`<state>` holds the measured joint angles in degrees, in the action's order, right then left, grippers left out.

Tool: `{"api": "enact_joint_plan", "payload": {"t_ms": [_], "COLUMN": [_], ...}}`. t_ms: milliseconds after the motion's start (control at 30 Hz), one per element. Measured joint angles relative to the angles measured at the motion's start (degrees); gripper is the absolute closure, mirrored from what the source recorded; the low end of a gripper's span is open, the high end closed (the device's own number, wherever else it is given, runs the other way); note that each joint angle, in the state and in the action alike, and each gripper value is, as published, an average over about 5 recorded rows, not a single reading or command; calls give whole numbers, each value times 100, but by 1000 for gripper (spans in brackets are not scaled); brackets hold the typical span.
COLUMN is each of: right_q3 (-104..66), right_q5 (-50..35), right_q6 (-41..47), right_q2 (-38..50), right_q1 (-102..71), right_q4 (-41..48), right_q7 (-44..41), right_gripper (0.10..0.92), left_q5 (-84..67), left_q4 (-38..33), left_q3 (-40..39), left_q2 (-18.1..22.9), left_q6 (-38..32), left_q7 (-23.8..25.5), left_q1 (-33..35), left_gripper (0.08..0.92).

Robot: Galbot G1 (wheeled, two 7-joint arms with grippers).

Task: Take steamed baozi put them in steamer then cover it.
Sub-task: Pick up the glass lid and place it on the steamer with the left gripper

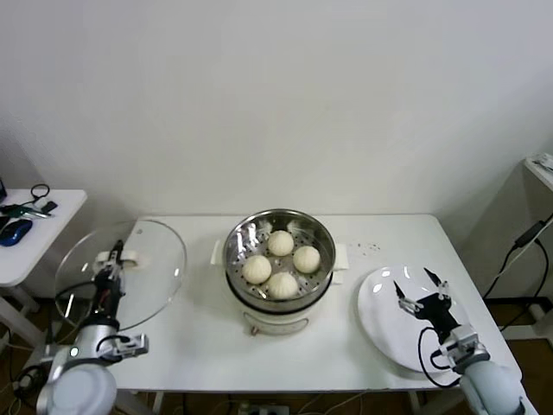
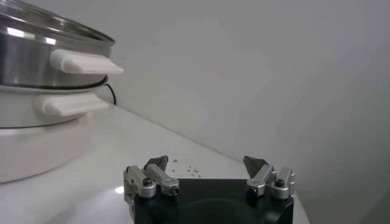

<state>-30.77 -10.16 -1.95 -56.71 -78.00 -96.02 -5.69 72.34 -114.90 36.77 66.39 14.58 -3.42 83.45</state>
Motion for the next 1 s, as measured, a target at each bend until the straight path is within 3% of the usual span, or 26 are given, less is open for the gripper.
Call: {"api": "enact_joint_plan", "payload": {"t_ms": [300, 600, 800, 1000], "right_q3": [236, 331, 304, 217], "right_q5": [25, 84, 129, 167], "right_q6": [62, 70, 56, 27], "right_q2": [85, 41, -12, -61], "right_q1": [239, 351, 333, 289], "right_q4": [86, 174, 187, 214], "right_q7": [88, 132, 150, 156], "right_gripper": [203, 203, 203, 203], "left_q5": [248, 448, 569, 851], "left_q4": [-553, -652, -518, -230], "left_q3": [-1060, -2454, -3261, -3911], "left_q2": [-320, -510, -403, -47], "left_q6": [893, 1846, 2345, 2633], "left_q7": [283, 920, 1455, 1937], "left_q1": [-189, -1229, -2075, -2701], "left_gripper": [852, 852, 852, 852]}}
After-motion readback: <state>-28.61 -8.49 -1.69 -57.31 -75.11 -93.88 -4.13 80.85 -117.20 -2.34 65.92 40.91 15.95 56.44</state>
